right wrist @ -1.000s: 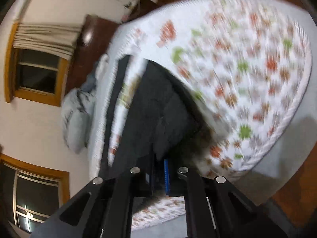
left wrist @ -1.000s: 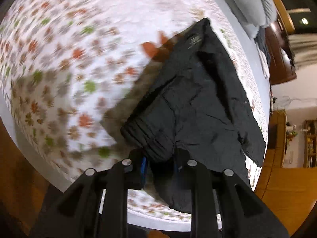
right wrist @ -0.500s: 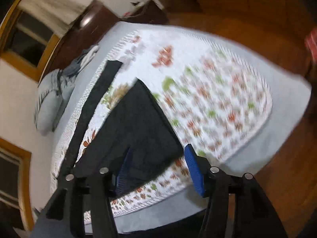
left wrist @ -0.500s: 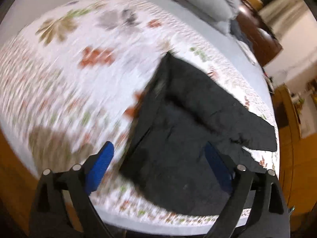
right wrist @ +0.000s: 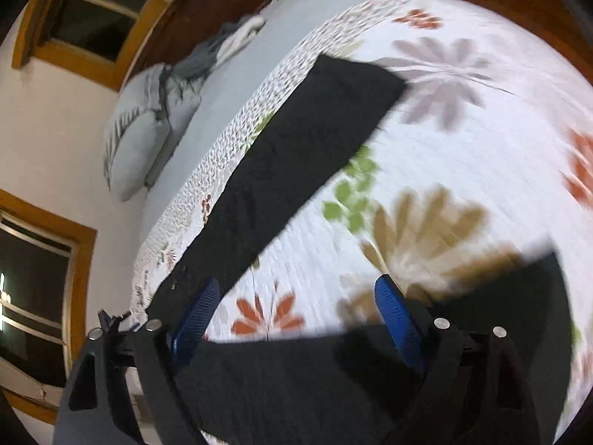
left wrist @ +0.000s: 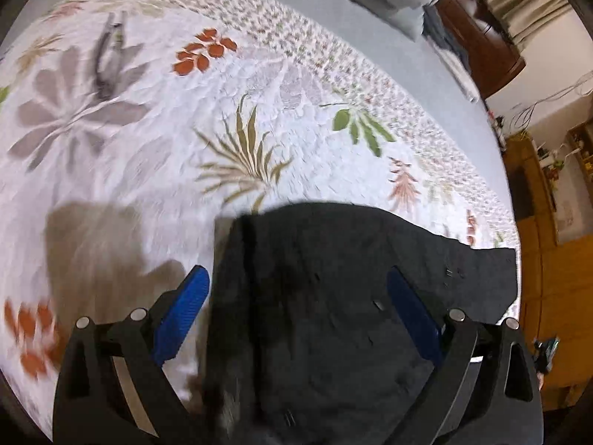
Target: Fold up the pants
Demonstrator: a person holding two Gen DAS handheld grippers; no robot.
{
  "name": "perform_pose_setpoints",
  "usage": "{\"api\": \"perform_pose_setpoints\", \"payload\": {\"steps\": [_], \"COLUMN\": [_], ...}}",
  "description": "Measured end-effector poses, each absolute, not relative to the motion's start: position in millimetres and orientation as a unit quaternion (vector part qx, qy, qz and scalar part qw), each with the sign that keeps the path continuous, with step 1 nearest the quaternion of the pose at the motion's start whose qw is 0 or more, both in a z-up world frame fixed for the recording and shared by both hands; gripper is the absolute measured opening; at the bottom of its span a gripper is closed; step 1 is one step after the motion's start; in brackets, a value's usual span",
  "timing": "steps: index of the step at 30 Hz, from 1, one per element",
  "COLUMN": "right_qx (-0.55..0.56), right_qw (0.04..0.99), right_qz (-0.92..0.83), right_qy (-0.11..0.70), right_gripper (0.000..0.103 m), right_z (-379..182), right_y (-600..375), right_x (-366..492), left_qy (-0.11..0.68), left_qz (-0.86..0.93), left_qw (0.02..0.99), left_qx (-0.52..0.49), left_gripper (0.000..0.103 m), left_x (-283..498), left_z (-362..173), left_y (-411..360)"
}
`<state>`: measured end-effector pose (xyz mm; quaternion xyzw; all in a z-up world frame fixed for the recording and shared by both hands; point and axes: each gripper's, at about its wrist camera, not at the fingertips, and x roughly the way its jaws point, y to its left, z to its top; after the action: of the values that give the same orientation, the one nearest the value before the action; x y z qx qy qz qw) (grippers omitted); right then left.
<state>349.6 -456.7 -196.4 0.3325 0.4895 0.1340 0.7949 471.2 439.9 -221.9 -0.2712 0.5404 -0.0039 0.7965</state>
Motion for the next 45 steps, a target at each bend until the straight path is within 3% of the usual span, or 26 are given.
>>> {"api": "perform_pose_setpoints", "payload": {"steps": [6, 7, 8, 9, 12, 18, 29, 32, 34, 36, 37, 41, 45], "right_qx": [0.294, 0.289, 0.283, 0.273, 0.261, 0.233, 0.166, 0.153, 0.146, 0.15, 0.14, 0.138, 0.142], "right_qw": [0.799, 0.801, 0.802, 0.807, 0.814, 0.827, 0.805, 0.798, 0.792, 0.782, 0.783, 0.812, 0.834], "right_qz": [0.151, 0.157, 0.16, 0.163, 0.15, 0.118, 0.117, 0.127, 0.153, 0.166, 0.168, 0.149, 0.132], "right_qy": [0.502, 0.501, 0.501, 0.498, 0.496, 0.497, 0.558, 0.57, 0.572, 0.581, 0.583, 0.547, 0.517], "right_gripper": [0.087, 0.087, 0.087, 0.087, 0.089, 0.089, 0.089, 0.095, 0.086, 0.026, 0.017, 0.011, 0.009], "right_z": [-202, -200, -198, -194, -185, -180, -245, -253, -252, -252, -251, -229, -198], "right_y": [-430, -429, -431, -435, -452, -497, -502, -496, -488, -485, -483, -487, -495], "right_x": [427, 439, 448, 459, 490, 562, 677, 686, 686, 681, 676, 655, 629], "left_qy": [0.58, 0.576, 0.576, 0.578, 0.566, 0.551, 0.571, 0.575, 0.578, 0.577, 0.577, 0.566, 0.545], "left_qz": [-0.018, -0.029, -0.043, -0.046, -0.052, -0.035, 0.003, 0.009, 0.015, 0.023, 0.027, 0.052, 0.077], "left_qw": [0.779, 0.781, 0.779, 0.777, 0.782, 0.789, 0.777, 0.774, 0.774, 0.775, 0.776, 0.784, 0.791], "left_qx": [-0.237, -0.238, -0.242, -0.245, -0.255, -0.27, -0.265, -0.264, -0.258, -0.256, -0.255, -0.25, -0.269], "left_gripper": [0.091, 0.085, 0.058, 0.049, 0.036, 0.031, 0.031, 0.032, 0.032, 0.031, 0.031, 0.028, 0.016], "left_x": [497, 496, 495, 494, 493, 489, 499, 501, 502, 502, 502, 499, 493], "left_z": [-260, -262, -265, -269, -270, -275, -280, -280, -280, -278, -278, -269, -255], "left_y": [442, 440, 439, 439, 439, 440, 437, 437, 435, 434, 433, 430, 433]}}
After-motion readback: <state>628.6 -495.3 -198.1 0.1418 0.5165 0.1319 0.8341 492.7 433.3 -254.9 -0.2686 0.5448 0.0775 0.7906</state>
